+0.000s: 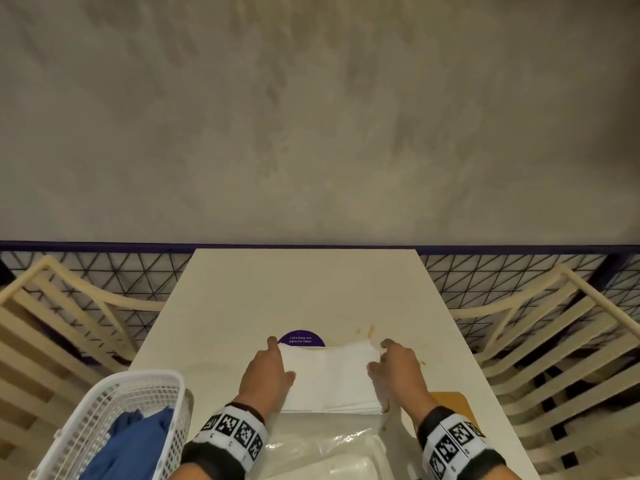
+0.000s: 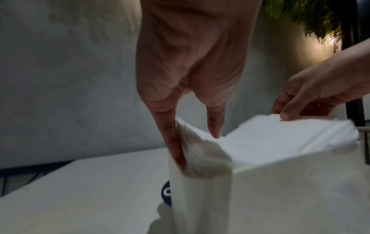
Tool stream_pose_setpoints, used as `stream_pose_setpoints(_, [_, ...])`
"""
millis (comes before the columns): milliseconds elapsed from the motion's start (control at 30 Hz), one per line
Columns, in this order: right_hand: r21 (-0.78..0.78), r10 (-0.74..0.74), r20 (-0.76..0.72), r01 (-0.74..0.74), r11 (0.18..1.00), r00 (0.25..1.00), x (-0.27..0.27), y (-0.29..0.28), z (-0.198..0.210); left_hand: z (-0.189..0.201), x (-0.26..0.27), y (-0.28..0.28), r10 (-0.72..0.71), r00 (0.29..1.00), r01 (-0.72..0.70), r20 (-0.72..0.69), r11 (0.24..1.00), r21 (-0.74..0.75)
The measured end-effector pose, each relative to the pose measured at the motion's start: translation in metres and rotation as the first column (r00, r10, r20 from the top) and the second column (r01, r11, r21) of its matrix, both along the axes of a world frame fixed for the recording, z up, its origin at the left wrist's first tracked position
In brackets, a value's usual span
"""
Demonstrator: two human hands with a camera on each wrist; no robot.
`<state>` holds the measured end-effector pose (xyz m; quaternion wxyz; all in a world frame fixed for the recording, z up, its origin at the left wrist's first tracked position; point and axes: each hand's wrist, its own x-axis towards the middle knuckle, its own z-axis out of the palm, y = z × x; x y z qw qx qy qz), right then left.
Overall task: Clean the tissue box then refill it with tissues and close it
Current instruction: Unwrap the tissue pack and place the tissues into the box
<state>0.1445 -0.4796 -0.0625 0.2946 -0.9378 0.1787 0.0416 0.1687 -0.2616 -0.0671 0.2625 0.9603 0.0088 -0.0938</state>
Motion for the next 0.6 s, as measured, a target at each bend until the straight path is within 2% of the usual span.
stream_pose_setpoints(67, [-0.1, 0.038, 0.077, -0.03, 0.995, 0.996, -0.004, -0.008, 0.011, 0.009, 0.005, 0.007, -0.024, 0.998, 0.019, 0.061, 0.997, 0.081])
stream_pose_setpoints(133, [-0.157, 0.141, 0.141, -0.119, 0.98, 0.98, -0.004, -0.012, 0.018, 0.013, 0.011, 0.011, -0.102, 0.986, 0.084, 0.135, 0.988, 0.131])
stream_pose_setpoints(233, [-0.157, 0.363, 0.143, -0.341, 0.927, 0.921, 0.005, 0.007, 0.021, 0.004, 0.013, 0.0, -0.296, 0.936, 0.291, 0.189, 0.955, 0.056])
stream_pose_setpoints(300, [-0.163, 0.487, 0.051, -0.474, 0.866, 0.872, 0.011, 0.03, 0.011, -0.01, 0.014, -0.014, -0.413, 0.902, 0.413, 0.122, 0.91, 0.029])
stream_pose_setpoints(367, [-0.221, 0.557, -0.1, -0.564, 0.796, 0.825, 0.011, 0.047, -0.003, -0.022, 0.015, -0.025, -0.506, 0.863, 0.503, 0.008, 0.86, 0.092])
stream_pose_setpoints(467, [-0.321, 0.528, -0.246, -0.582, 0.747, 0.813, 0.006, 0.043, -0.014, -0.028, 0.019, -0.02, -0.54, 0.831, 0.556, -0.131, 0.808, 0.197])
stream_pose_setpoints(600, [-0.415, 0.482, -0.339, -0.589, 0.694, 0.808, 0.001, 0.017, -0.019, -0.025, 0.026, 0.005, -0.566, 0.803, 0.595, -0.189, 0.74, 0.313])
